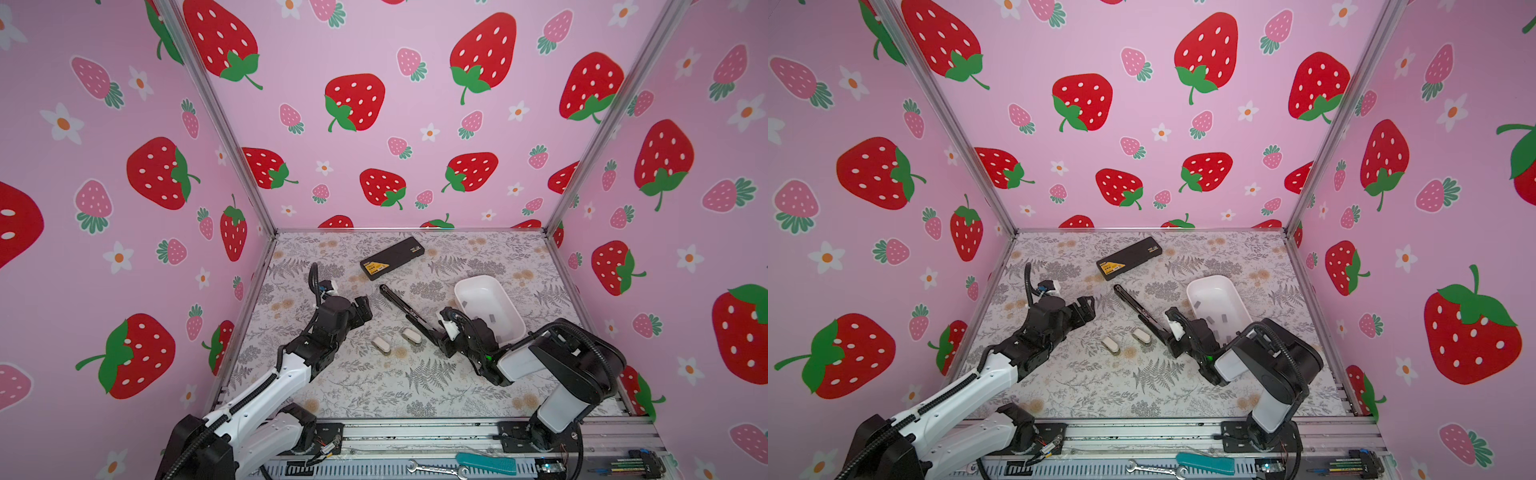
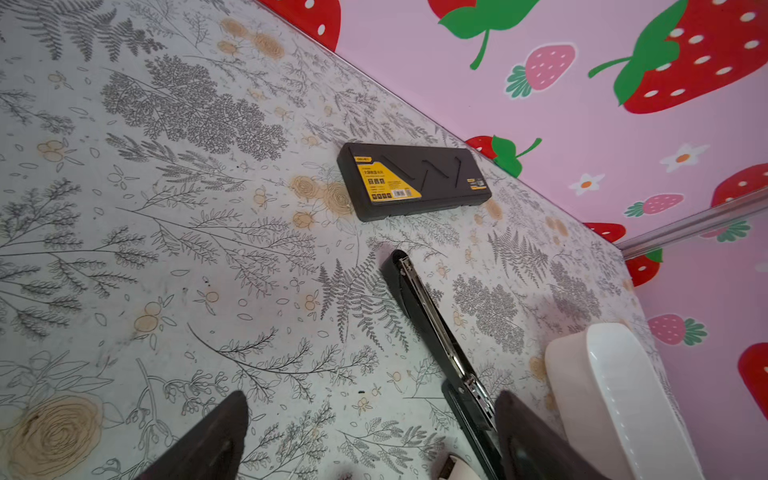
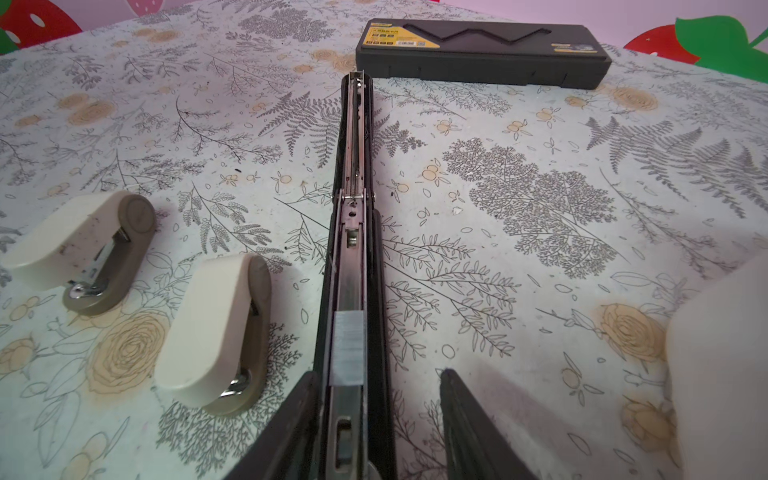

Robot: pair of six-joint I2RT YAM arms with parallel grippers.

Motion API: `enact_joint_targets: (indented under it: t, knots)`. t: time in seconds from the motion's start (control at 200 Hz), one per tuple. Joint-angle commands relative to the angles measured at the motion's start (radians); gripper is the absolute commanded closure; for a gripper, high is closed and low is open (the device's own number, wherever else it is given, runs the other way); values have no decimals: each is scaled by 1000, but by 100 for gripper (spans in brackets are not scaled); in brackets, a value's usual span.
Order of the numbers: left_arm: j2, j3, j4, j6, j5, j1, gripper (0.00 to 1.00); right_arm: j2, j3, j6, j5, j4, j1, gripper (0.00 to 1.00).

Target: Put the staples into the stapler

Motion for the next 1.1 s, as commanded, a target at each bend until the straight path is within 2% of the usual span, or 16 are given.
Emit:
enact_joint_targets:
  t: [0.0,0.125,0.285,0.385,0.5,0.7,0.815,1.096]
  knots:
    - [18,41,15,15,15,7,7,-2,2,-19,-27,0,-2,51]
    - [92,58,48,12,47,8,7,-22,-20,-27,-30,7,-3,56]
    - [196,134,17,24,89,7,15,-8,-23,-33,-50,11,-3,62]
    - [222,133,34,19,86,9,15,12,-23,-32,-59,19,-3,64]
    - [248,131,61,3,85,8,15,17,-24,-32,-61,22,-2,73]
    - [376,194,83,-14,130,7,18,-10,-40,-19,-48,29,-3,79]
    - [459,222,107,-33,140,7,19,13,-7,0,-33,1,-5,92]
    - [560,256,131,-61,124,11,20,19,-14,10,-53,12,-8,92]
